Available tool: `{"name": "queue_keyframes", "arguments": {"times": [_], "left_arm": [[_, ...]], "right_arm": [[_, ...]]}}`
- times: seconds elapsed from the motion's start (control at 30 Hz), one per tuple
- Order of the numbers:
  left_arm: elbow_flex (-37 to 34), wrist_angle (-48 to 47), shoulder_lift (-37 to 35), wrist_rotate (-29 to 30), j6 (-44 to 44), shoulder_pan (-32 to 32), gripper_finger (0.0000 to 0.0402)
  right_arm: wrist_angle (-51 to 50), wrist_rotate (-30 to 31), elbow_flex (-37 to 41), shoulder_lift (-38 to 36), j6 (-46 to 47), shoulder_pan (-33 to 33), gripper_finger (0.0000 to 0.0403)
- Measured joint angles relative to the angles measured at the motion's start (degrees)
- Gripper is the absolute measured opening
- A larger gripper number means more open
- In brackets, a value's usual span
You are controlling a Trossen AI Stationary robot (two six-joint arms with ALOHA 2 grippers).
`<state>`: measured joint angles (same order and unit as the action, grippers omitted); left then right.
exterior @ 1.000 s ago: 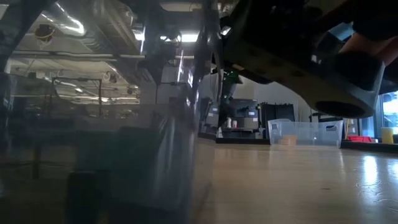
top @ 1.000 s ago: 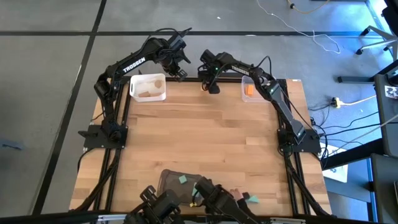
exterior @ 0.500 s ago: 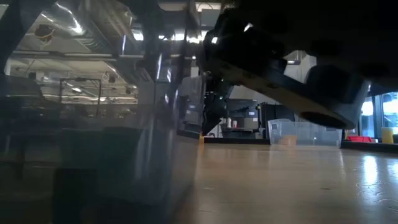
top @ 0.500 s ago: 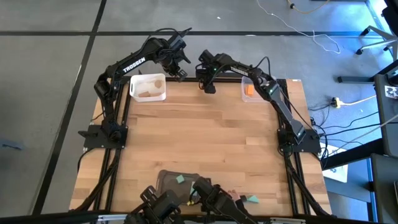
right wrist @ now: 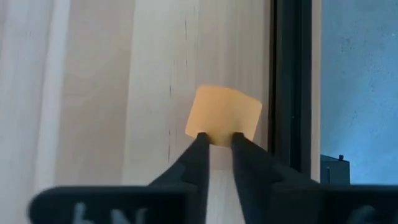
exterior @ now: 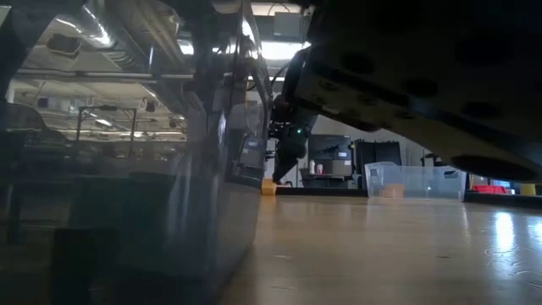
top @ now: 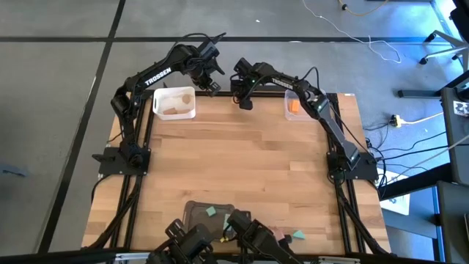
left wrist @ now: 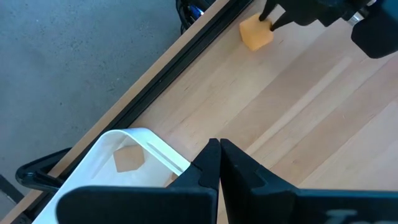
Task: Sort & place blocks by color
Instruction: Put the yellow block into the transparent bin
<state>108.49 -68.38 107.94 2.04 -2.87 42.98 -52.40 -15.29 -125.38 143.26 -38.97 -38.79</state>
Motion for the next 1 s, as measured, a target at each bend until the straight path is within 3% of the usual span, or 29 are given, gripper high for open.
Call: {"name": "queue_keyframes", "arguments": {"times": [0.17,0.43,0.83,1.0], "left_arm": [[0.0,0.0,0.0,0.0,0.0,0.0,0.0],[0.0,0.0,0.0,0.0,-0.1,0.0,0.0],[0.0,0.0,0.0,-0.2,0.0,0.0,0.0],[0.0,0.0,0.0,-0.2,0.0,0.0,0.0]], "right_arm": [[-1.1,0.5,0.2,0.2,0.2,0.0,0.0006],[-5.5,0.8,0.4,0.7,-0.1,0.1,0.0002],[-5.2,1.1,0.4,0.6,-0.3,0.0,0.0044],[-6.2,5.2,-0.5,0.6,-2.3,0.8,0.0082]]}}
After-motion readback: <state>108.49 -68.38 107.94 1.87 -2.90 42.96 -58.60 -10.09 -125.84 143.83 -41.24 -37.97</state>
